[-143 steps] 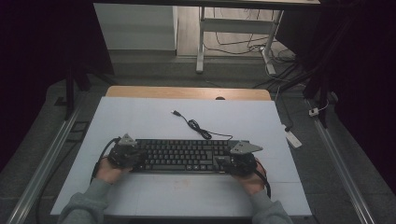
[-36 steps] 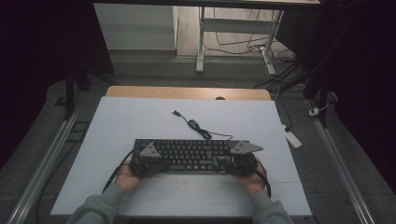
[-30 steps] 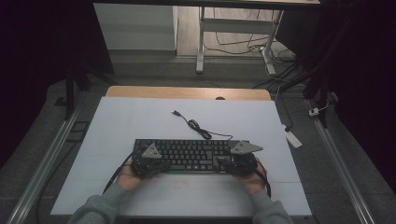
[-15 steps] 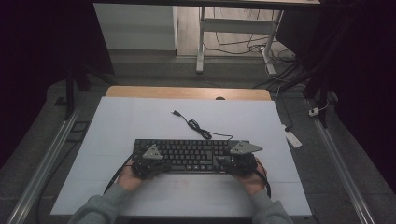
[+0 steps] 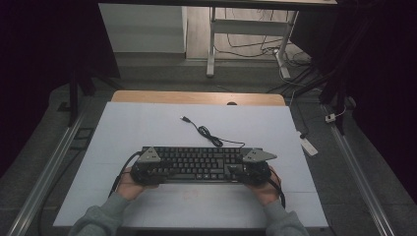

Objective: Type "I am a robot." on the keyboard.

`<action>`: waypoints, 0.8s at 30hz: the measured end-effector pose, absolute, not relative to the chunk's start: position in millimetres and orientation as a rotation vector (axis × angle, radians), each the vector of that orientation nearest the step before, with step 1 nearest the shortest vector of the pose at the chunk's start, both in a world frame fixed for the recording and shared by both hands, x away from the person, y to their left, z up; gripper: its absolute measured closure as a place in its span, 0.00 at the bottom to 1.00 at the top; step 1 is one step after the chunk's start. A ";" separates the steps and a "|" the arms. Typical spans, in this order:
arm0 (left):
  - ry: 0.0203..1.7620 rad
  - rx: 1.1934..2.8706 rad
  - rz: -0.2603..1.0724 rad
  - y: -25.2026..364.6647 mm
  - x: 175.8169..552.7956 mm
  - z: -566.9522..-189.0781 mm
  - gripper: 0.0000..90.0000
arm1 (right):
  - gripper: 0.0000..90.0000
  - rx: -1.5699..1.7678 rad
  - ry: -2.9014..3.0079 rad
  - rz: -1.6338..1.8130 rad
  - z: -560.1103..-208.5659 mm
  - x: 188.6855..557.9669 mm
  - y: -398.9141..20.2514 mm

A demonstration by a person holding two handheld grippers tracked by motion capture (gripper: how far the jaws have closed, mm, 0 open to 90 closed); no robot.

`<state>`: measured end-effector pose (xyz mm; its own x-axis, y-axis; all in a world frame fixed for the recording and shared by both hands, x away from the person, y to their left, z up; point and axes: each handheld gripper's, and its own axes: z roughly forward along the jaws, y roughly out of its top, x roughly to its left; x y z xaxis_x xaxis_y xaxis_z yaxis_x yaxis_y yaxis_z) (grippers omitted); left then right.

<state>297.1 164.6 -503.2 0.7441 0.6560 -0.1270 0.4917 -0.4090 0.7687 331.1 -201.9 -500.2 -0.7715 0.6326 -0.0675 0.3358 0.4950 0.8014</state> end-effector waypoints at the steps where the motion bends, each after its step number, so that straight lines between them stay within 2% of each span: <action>1: 0.875 2.087 0.247 166.2 297.8 -503.0 0.55 | 0.55 0.811 2.389 1.168 -500.2 331.0 -202.0; 11: 0.958 2.046 0.286 177.8 300.0 -498.6 0.43 | 0.55 0.807 2.388 1.167 -499.9 330.9 -202.0; 24: 0.982 2.014 0.315 184.0 301.1 -495.9 0.43 | 0.55 0.814 2.384 1.162 -499.5 330.6 -202.1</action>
